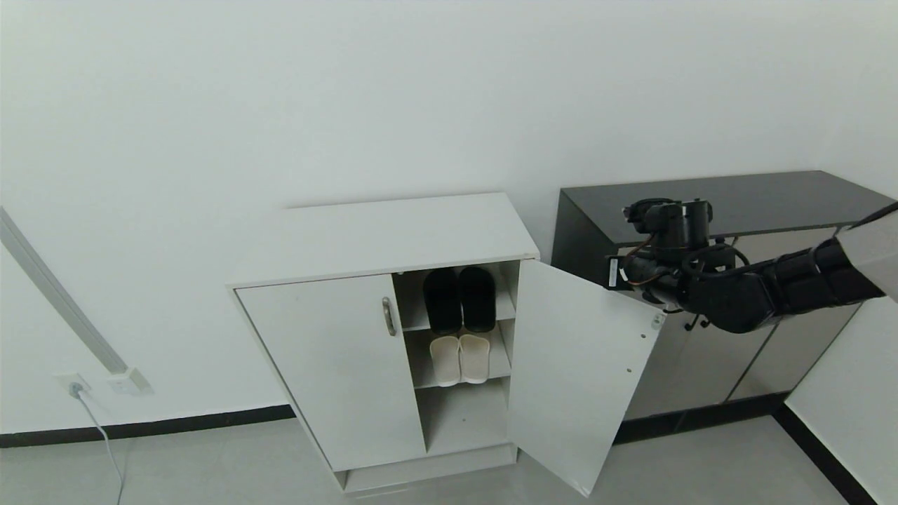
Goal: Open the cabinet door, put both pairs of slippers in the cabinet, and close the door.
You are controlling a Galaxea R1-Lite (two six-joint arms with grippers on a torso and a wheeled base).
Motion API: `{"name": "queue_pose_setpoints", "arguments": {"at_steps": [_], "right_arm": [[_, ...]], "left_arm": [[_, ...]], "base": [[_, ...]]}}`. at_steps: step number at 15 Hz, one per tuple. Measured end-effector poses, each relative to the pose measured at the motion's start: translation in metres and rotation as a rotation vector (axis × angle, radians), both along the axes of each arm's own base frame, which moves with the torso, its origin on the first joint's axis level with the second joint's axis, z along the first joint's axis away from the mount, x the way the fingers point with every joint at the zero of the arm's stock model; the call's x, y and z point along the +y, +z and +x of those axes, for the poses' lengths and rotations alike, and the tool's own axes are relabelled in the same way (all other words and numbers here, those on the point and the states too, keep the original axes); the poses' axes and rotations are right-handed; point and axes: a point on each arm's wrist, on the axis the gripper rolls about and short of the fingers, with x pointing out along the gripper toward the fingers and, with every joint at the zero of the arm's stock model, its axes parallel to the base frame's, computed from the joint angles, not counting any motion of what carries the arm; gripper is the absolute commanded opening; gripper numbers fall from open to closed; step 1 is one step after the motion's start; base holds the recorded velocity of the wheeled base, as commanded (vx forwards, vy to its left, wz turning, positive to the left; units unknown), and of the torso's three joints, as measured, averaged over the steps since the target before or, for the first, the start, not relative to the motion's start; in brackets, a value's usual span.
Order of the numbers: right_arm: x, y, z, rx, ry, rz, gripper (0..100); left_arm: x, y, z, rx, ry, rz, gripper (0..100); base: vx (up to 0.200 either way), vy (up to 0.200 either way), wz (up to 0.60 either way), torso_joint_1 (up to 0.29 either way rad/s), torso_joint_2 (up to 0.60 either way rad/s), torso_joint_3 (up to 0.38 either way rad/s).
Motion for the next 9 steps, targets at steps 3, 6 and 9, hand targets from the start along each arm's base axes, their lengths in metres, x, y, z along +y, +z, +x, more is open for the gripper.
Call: {"name": "queue_pose_setpoints", "arguments": {"at_steps": [3, 6, 9], "right_arm": [[-0.009, -0.011, 0.013, 0.015, -0.029, -0.004, 0], [-0.014, -0.022, 0.021, 0.034, -0.046, -0.01, 0], [-0.019, -0.03, 0.025, 0.052, -0.059, -0.016, 0]], "left_arm": [[0.0, 0.0, 0.0, 0.0, 0.0, 0.0, 0], [0.0, 0.0, 0.0, 0.0, 0.0, 0.0, 0], [0.0, 0.0, 0.0, 0.0, 0.0, 0.0, 0]], "base": [[0.0, 0.0, 0.0, 0.0, 0.0, 0.0], [0.0, 0.0, 0.0, 0.0, 0.0, 0.0], [0.0, 0.0, 0.0, 0.0, 0.0, 0.0]]}}
